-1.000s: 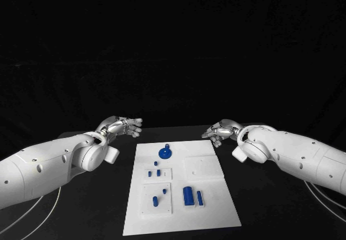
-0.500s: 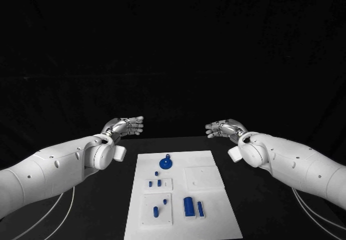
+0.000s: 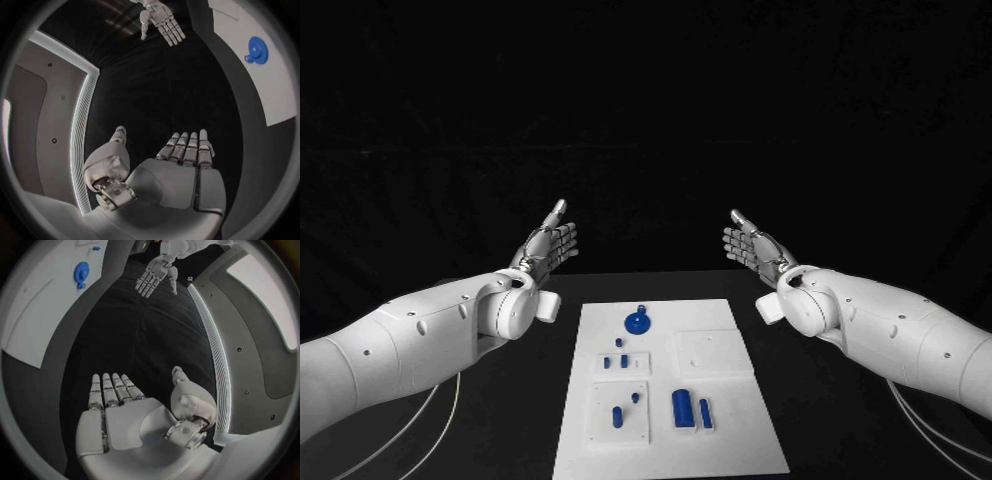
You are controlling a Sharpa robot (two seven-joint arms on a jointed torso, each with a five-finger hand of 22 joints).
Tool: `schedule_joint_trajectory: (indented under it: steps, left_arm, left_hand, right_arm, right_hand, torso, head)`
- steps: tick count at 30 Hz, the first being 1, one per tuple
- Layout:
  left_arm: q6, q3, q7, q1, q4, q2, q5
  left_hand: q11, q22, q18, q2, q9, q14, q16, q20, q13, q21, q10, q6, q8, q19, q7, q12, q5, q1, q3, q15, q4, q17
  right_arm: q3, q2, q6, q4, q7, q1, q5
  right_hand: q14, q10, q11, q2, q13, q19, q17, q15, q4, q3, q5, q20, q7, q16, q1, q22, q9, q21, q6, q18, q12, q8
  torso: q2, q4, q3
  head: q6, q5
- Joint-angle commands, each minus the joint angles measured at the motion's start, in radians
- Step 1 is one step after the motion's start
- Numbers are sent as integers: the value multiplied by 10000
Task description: Assemble the parts on the task board
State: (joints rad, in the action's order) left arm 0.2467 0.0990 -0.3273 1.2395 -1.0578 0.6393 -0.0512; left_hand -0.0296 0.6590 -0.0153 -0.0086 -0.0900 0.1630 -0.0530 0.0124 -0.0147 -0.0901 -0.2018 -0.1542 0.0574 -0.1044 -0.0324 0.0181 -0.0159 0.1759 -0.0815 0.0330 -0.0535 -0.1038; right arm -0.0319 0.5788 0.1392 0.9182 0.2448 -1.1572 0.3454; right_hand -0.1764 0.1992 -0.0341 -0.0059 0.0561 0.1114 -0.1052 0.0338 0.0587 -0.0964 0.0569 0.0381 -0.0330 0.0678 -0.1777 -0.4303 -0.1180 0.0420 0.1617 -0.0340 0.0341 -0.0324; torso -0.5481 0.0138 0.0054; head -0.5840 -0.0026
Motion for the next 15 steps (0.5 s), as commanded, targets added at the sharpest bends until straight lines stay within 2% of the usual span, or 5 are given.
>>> schedule_joint_trajectory:
  steps: [1, 7, 8, 9, 15]
  left_arm:
    - [1134, -117, -487, -248, -703, 172, 122]
    - [2623, -434, -1010, -846, -2309, 621, 264]
    - [3081, -532, -1171, -1030, -2803, 759, 307]
    - [3489, -619, -1314, -1194, -3242, 882, 346]
    - [4602, -856, -1705, -1642, -4443, 1217, 452]
  left_hand:
    - [296, -6590, 153, 86, 900, -1630, 530, -124, 147, 901, 2018, 1542, -574, 1044, 324, -181, 159, -1759, 815, -330, 535, 1038]
    - [296, -6590, 153, 86, 900, -1630, 530, -124, 147, 901, 2018, 1542, -574, 1044, 324, -181, 159, -1759, 815, -330, 535, 1038]
    - [296, -6590, 153, 86, 900, -1630, 530, -124, 147, 901, 2018, 1542, -574, 1044, 324, -181, 159, -1759, 815, -330, 535, 1038]
    - [296, -6590, 153, 86, 900, -1630, 530, -124, 147, 901, 2018, 1542, -574, 1044, 324, -181, 159, -1759, 815, -330, 535, 1038]
    - [296, -6590, 153, 86, 900, -1630, 530, -124, 147, 901, 2018, 1542, -574, 1044, 324, -181, 159, -1759, 815, -330, 535, 1038]
  right_arm:
    - [31, 194, 1081, 706, 542, 120, -591]
    - [110, 696, 2524, 2311, 1152, 383, -1382]
    - [127, 801, 2825, 2645, 1279, 438, -1546]
    - [159, 1002, 3403, 3289, 1524, 543, -1863]
    - [240, 1511, 4869, 4918, 2143, 810, -2666]
  right_hand:
    - [1764, -1992, 341, 59, -561, -1114, 1052, -338, -587, 964, -569, -381, 330, -678, 1777, 4303, 1180, -420, -1617, 340, -341, 324]
    - [1764, -1992, 341, 59, -561, -1114, 1052, -338, -587, 964, -569, -381, 330, -678, 1777, 4303, 1180, -420, -1617, 340, -341, 324]
    - [1764, -1992, 341, 59, -561, -1114, 1052, -338, -587, 964, -569, -381, 330, -678, 1777, 4303, 1180, -420, -1617, 340, -341, 324]
    - [1764, -1992, 341, 59, -561, -1114, 1052, -338, -587, 964, -569, -381, 330, -678, 1777, 4303, 1180, -420, -1617, 340, -341, 324]
    - [1764, -1992, 341, 59, -561, -1114, 1052, -338, -587, 964, -569, -381, 330, -678, 1777, 4303, 1180, -420, -1617, 340, -341, 324]
  torso:
    - [39, -137, -53]
    - [39, -138, -54]
    - [39, -138, -54]
    - [39, -138, -54]
    - [39, -138, -54]
  head:
    - [-158, 26]
    - [-160, 26]
    - [-160, 26]
    - [-160, 26]
    - [-160, 26]
